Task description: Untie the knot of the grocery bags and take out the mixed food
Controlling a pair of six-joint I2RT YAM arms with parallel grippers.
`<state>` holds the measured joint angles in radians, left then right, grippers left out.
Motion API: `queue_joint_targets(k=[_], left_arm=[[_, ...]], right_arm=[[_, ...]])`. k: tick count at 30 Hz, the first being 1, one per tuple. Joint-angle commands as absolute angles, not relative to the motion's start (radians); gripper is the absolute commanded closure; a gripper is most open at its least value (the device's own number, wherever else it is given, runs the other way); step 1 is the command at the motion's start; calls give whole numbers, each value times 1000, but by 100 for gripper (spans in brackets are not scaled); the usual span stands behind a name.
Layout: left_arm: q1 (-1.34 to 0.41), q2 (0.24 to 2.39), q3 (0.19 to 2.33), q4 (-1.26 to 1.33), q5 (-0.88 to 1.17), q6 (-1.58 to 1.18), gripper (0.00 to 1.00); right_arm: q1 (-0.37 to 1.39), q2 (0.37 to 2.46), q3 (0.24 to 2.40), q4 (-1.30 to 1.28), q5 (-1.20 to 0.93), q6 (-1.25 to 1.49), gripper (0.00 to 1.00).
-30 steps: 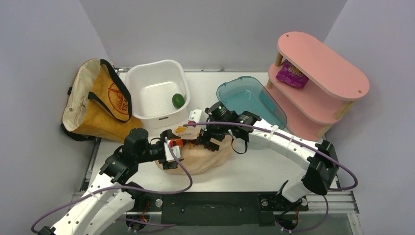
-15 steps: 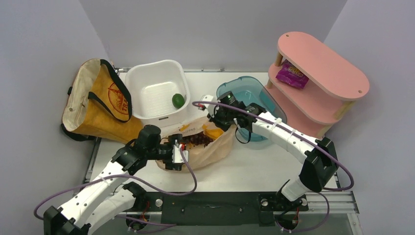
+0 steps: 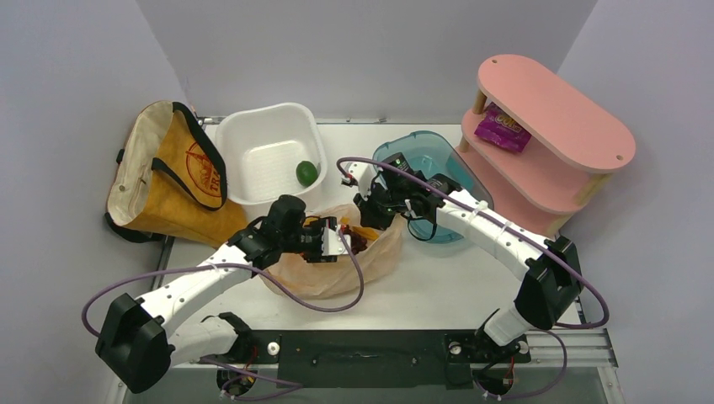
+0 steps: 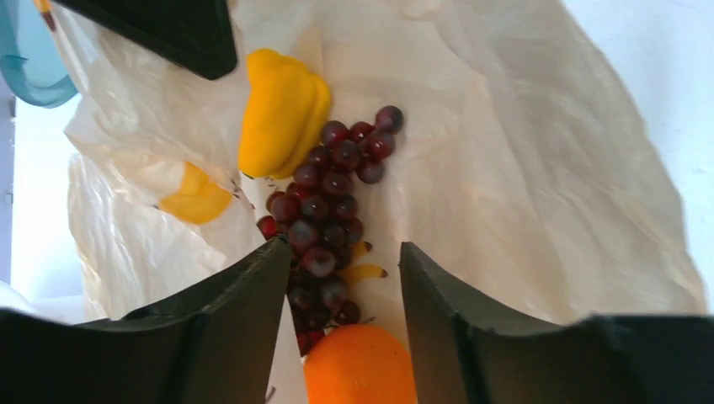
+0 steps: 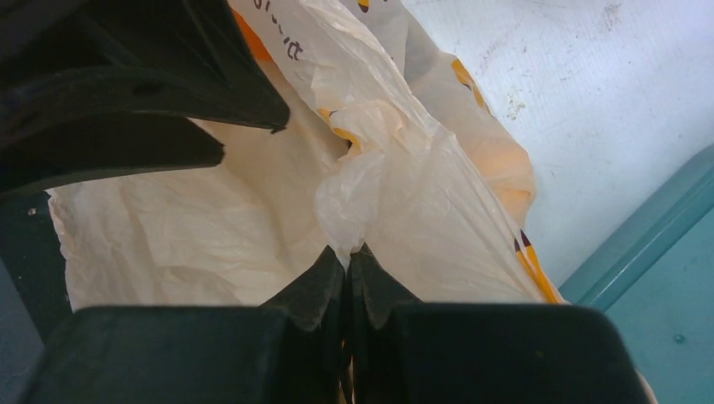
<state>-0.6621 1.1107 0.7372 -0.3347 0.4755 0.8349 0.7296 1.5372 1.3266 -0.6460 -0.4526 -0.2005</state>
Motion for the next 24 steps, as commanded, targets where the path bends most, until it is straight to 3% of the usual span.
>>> queue_joint_targets(k=[1, 6, 9, 16, 24], left_arm=[[-654, 1158, 735, -161, 453, 808, 58], [-619, 1191, 713, -144, 524, 882, 63], [-620, 1196, 684, -91, 527, 904, 51], [-620, 1325, 733, -95, 435, 920, 35], [-608, 1499, 837, -138, 367, 964, 29]], right_arm=[[724, 1535, 1361, -622, -511, -182, 100], [670, 1556, 1372, -590, -539, -107, 100], [638, 1570, 1384, -567, -568, -55, 100], [617, 1588, 1388, -562, -612, -39, 100], [617, 1603, 1401, -552, -644, -27, 100]])
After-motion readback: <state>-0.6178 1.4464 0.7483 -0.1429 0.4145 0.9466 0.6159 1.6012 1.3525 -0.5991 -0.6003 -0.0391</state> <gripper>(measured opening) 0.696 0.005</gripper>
